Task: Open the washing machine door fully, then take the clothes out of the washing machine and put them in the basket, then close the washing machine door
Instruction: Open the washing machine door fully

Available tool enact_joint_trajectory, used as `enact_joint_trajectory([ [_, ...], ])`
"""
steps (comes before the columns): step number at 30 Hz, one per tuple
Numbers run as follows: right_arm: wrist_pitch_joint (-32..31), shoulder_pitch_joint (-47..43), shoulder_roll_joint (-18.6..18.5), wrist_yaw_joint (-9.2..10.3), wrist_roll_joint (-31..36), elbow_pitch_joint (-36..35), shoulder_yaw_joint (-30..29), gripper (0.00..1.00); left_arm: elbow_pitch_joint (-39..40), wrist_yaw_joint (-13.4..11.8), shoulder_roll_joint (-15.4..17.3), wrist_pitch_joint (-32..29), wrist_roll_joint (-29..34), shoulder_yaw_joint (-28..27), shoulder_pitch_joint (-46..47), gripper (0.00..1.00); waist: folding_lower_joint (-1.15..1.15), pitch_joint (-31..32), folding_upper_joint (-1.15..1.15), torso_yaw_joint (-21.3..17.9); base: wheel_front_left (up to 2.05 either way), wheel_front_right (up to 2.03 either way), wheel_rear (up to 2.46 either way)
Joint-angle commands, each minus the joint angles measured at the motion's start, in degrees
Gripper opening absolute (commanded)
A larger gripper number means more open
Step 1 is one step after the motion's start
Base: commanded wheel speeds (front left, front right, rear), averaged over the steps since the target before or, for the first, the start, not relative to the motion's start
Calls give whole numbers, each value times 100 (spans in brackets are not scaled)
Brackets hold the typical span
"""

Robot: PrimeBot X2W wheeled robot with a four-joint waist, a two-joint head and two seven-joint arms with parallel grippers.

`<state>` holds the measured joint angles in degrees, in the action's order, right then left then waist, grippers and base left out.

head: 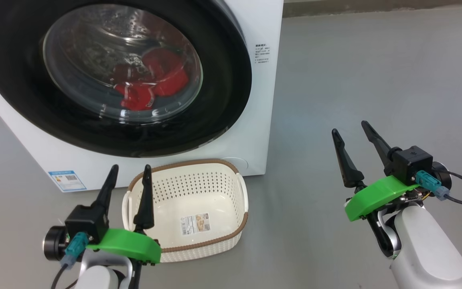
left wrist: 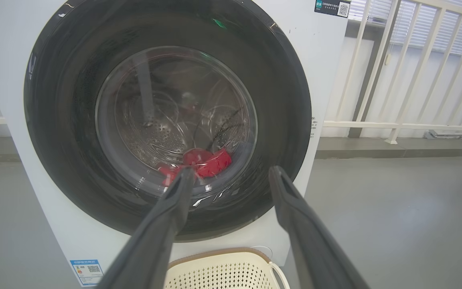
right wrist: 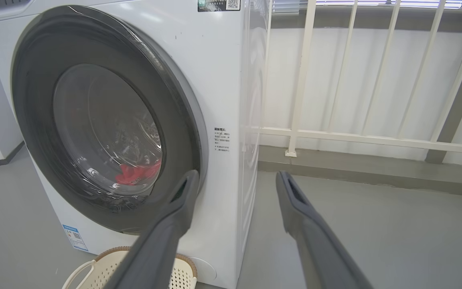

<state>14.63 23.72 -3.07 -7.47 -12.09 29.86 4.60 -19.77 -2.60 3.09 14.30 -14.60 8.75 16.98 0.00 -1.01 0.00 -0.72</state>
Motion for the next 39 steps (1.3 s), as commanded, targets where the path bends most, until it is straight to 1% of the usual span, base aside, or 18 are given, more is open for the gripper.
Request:
enact_joint_trajectory([
  [1, 37, 231, 19, -2, 38, -128, 89, 100, 202, -52, 134, 70, 32, -162, 254, 100, 0, -45, 0, 19, 0, 0, 0],
  [6, 37, 320, 19, -2, 38, -166, 2, 100, 372, -17, 128, 70, 28, -122, 298, 100, 0, -217, 0, 87, 0, 0, 0],
  [7, 37, 345, 19, -2, 11, -152, -3, 84, 420, -16, 126, 70, 30, -113, 302, 100, 0, -260, 0, 104, 0, 0, 0],
  [8, 37, 380, 19, -2, -5, -147, -16, 71, 471, -10, 125, 70, 32, -103, 304, 100, 0, -304, 0, 124, 0, 0, 0],
  [9, 37, 415, 19, -2, -20, -141, -23, 46, 519, -4, 124, 70, 34, -91, 307, 100, 0, -349, 0, 145, 0, 0, 0],
  [10, 37, 415, 19, -2, -20, -141, -23, 46, 519, -4, 124, 70, 34, -91, 307, 100, 0, -349, 0, 145, 0, 0, 0],
  [11, 37, 454, 19, -2, -35, -128, -27, 32, 567, 3, 124, 70, 35, -79, 311, 100, 0, -392, 0, 167, 0, 0, 0],
  [12, 37, 496, 19, -2, -42, -120, -36, 3, 619, 12, 123, 70, 34, -69, 317, 100, 0, -436, 0, 189, 0, 0, 0],
  [13, 37, 539, 19, -2, -67, -110, -35, 0, 670, 19, 123, 70, 31, -61, 321, 100, 0, -481, 0, 209, 0, 0, 0],
  [17, 37, 763, 19, -2, -171, -70, -54, 0, 912, 26, 119, 70, 23, -46, 340, 100, 0, -692, 0, 282, 0, 0, 0],
  [21, 37, 1056, 19, -2, -507, -3, -51, 0, 1263, 55, 107, 70, 10, -57, 373, 100, 0, -931, 0, 331, 0, 0, 0],
  [23, 37, 1219, 19, -2, -895, 44, 13, 0, 1421, 76, 95, 70, 1, -42, 381, 100, 0, -1045, 0, 359, 0, 0, 0],
  [31, 37, 1920, 19, -2, -2036, 345, 242, 0, 1898, 104, 74, 70, 45, 19, 434, 100, 0, -1472, 0, 419, 0, 0, 0],
  [39, -101, 2682, 19, -2, -2904, 560, 533, 0, 2399, 118, 64, 70, 159, 41, 537, 100, 0, -1931, 0, 512, 0, 0, 0],
])
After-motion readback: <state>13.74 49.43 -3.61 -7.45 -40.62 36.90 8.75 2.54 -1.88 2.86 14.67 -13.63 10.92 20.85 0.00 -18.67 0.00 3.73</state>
